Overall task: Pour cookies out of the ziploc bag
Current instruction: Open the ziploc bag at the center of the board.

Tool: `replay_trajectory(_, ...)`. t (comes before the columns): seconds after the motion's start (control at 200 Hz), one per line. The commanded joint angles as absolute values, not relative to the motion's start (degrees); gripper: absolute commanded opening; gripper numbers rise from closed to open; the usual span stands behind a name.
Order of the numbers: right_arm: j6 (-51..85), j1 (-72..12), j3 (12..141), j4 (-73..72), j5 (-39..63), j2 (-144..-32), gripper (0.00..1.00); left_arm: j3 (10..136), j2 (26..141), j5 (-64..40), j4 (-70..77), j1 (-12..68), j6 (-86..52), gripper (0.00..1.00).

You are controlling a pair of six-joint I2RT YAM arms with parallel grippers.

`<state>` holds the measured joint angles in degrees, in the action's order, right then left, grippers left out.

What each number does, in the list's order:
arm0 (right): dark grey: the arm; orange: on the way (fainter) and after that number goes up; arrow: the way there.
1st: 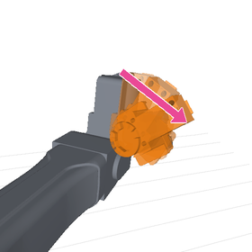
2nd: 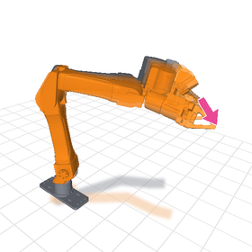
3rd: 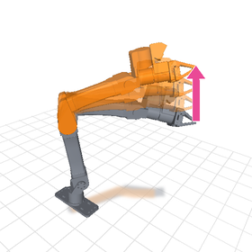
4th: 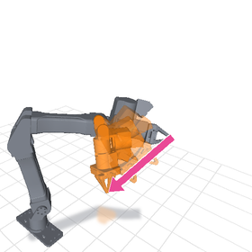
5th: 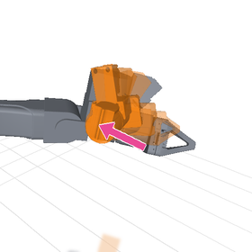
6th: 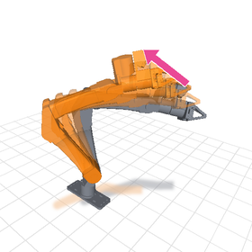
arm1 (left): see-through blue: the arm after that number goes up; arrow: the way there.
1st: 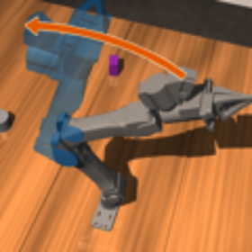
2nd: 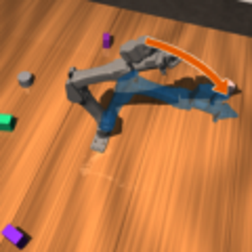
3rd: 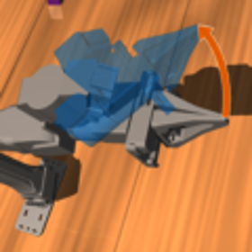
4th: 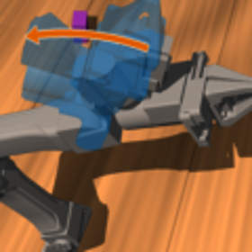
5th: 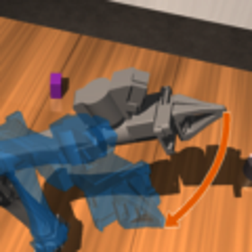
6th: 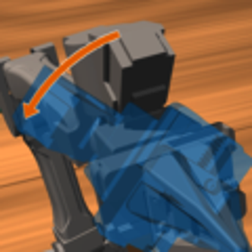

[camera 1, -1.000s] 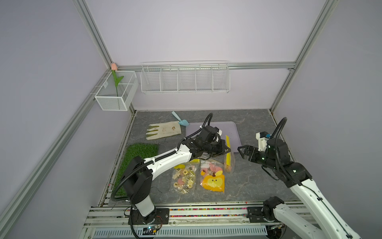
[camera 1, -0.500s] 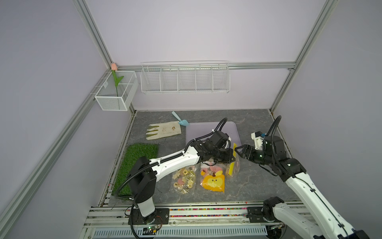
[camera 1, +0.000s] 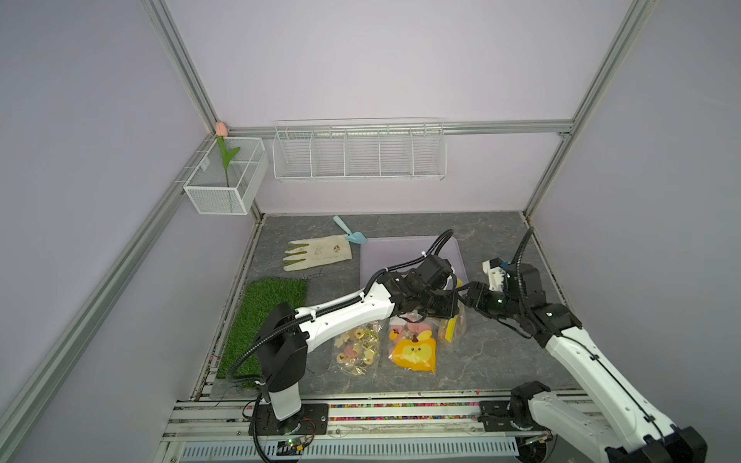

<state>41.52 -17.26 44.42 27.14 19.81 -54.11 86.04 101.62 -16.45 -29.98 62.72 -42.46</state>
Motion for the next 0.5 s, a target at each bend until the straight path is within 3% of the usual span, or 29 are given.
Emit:
replay_trajectory(0.0,42.5,-16.8,43.3,25.1,20.4,-54.6,0.56,88.6,102.4,-14.7,-32.4,63.4,-40.5,0.08)
replay_trajectory(0.18,42.5,-16.8,43.3,24.6,21.0,-55.6,0.51,89.4,102.6,-13.9,-33.5,63.7,-39.4,0.09)
replay_trajectory(0.495,42.5,-16.8,43.2,24.9,20.7,-55.1,0.28,89.6,102.7,-12.8,-34.1,64.0,-38.7,0.09)
